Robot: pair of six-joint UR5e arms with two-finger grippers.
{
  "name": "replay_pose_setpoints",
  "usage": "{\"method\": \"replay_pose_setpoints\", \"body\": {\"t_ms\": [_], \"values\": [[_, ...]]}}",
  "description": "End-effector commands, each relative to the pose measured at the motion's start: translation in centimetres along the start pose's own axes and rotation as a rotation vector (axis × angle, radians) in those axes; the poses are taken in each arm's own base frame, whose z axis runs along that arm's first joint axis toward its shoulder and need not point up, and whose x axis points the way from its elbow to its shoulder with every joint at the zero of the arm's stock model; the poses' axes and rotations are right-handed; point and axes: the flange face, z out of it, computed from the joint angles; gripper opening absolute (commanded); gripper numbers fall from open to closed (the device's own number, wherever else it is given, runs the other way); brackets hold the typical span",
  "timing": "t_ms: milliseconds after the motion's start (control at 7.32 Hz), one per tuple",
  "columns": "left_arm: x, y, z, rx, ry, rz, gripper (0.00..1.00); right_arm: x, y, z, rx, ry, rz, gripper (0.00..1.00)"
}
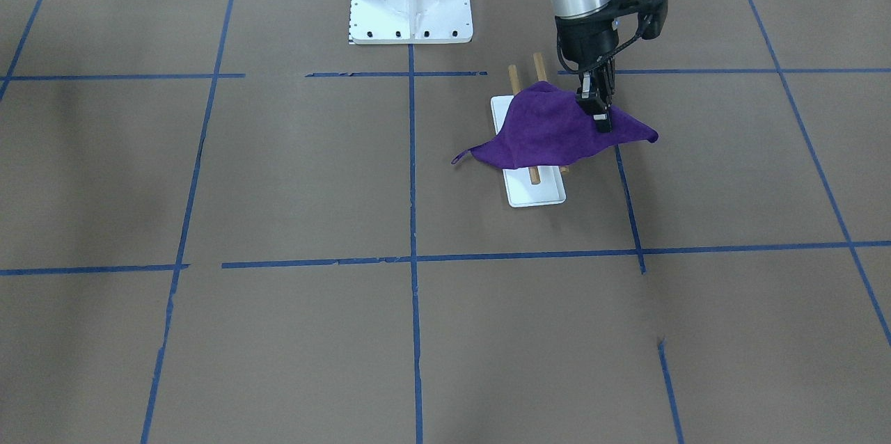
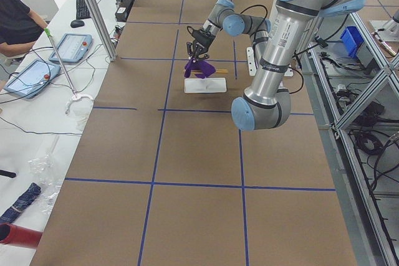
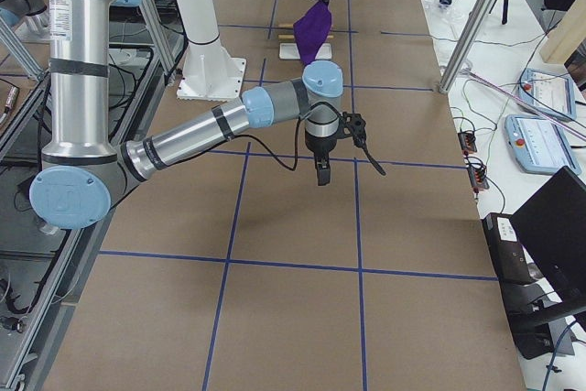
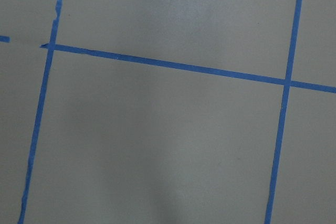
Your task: Hang towel on rack
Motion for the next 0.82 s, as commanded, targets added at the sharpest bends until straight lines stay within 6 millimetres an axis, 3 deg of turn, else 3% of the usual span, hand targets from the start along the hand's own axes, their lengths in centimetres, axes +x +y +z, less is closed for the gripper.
{"method": "replay_pose_setpoints", "body": {"t_ms": [0,137,410,683], "values": [[-2.0,-0.6,3.3,0.019,-0.02,0.099,0.0,-0.1,-0.1,-0.7,0.008,-0.031,0.006,1.0],[-2.4,-0.8,3.9,0.026,-0.029,0.167,0.99,-0.1,-0.1,-0.9,0.012,-0.034,0.006,1.0],[-2.3,-1.3,3.1,0.009,-0.02,0.271,1.0,-0.1,-0.4,-1.2,0.021,-0.039,0.007,1.0],[-1.3,-4.2,2.9,0.026,-0.014,0.346,1.0,0.5,-0.4,-1.5,0.026,-0.042,0.017,1.0]]}}
